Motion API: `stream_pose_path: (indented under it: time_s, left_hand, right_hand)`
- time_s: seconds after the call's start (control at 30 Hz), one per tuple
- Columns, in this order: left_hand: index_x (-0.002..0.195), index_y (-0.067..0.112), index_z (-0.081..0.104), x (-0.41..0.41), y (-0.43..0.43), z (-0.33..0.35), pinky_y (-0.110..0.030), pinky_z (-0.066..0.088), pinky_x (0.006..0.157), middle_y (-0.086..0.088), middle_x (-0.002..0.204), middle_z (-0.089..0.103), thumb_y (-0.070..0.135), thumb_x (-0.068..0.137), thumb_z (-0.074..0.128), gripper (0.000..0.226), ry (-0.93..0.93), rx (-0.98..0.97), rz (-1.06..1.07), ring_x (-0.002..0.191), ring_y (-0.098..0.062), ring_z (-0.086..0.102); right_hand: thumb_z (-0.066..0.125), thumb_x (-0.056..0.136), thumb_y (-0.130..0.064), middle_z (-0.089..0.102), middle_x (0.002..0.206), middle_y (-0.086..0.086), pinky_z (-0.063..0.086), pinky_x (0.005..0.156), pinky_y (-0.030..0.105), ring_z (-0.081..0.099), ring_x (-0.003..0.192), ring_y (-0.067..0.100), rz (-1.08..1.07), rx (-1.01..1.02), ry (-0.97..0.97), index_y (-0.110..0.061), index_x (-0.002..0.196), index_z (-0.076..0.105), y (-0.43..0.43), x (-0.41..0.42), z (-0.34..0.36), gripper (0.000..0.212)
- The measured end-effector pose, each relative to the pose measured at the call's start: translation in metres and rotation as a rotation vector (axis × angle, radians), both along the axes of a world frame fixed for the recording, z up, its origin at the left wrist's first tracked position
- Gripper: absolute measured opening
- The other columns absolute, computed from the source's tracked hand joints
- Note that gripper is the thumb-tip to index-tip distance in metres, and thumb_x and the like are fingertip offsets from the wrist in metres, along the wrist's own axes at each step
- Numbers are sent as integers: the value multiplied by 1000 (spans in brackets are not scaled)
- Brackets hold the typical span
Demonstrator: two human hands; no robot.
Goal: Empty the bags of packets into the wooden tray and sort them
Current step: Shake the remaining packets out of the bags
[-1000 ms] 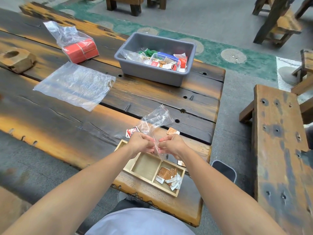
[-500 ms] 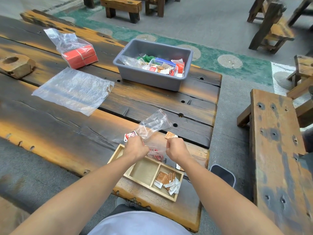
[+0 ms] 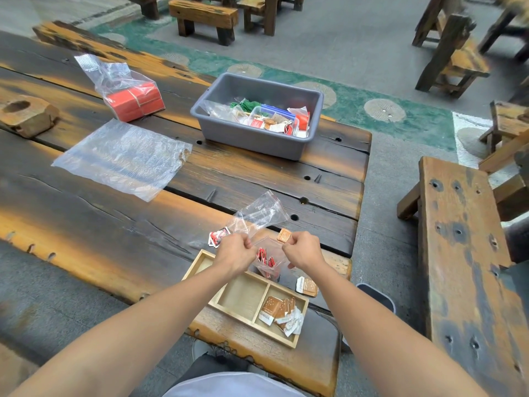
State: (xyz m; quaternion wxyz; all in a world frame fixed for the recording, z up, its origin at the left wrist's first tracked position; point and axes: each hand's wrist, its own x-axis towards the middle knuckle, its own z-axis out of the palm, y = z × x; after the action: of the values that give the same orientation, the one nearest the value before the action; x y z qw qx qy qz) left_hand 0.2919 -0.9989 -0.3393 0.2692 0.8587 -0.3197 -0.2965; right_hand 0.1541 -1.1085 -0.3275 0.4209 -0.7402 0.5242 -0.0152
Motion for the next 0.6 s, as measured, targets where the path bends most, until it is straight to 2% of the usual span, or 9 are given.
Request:
stream_pose_path:
  time_s: [0.1,0.2,0.37,0.43,0.5,0.6]
  left_hand:
    - [74,5,61,5,-2,0,-41,62,61,-16,79,69,10,84,60,12,50,-45,-32,70,-32,71]
    - [71,12,57,8,-1,-1,-47,60,75,-13,82,68,17,88,62,18,60,-68,-92,82,-32,68]
    - [72,19,54,5,-1,2,-47,57,83,-6,82,67,19,91,61,21,100,-142,-137,90,-30,66]
    - [71,22,53,1,-5,9,-40,56,83,-4,82,67,16,92,60,23,93,-183,-178,88,-27,65]
    - [72,22,56,-2,-9,19,-31,50,77,2,79,66,17,92,60,21,48,-216,-239,79,-21,63]
    - [73,14,58,-4,-14,39,-30,42,67,4,69,62,18,89,58,17,25,-288,-269,66,-12,55]
  right_hand:
    - [55,82,-6,73,83,11,58,54,32,72,52,25,-11,1,-40,2,78,65,1,0,4,14]
    - [57,85,-9,68,71,6,57,54,30,70,54,25,0,4,-70,-2,76,67,3,-3,6,15]
    - [60,86,-15,62,63,-6,59,75,40,60,65,16,69,-31,-77,-16,71,70,-4,-12,1,18]
    - [57,89,-16,60,63,-6,56,73,39,56,64,15,55,-8,-99,-14,80,73,-5,-17,5,18]
    - [51,91,-12,58,68,-3,54,67,36,55,64,17,72,49,-102,-14,97,71,-7,-23,10,21]
    - [47,86,3,57,89,-5,55,74,41,56,71,18,213,73,-38,-25,124,58,-15,-32,7,48]
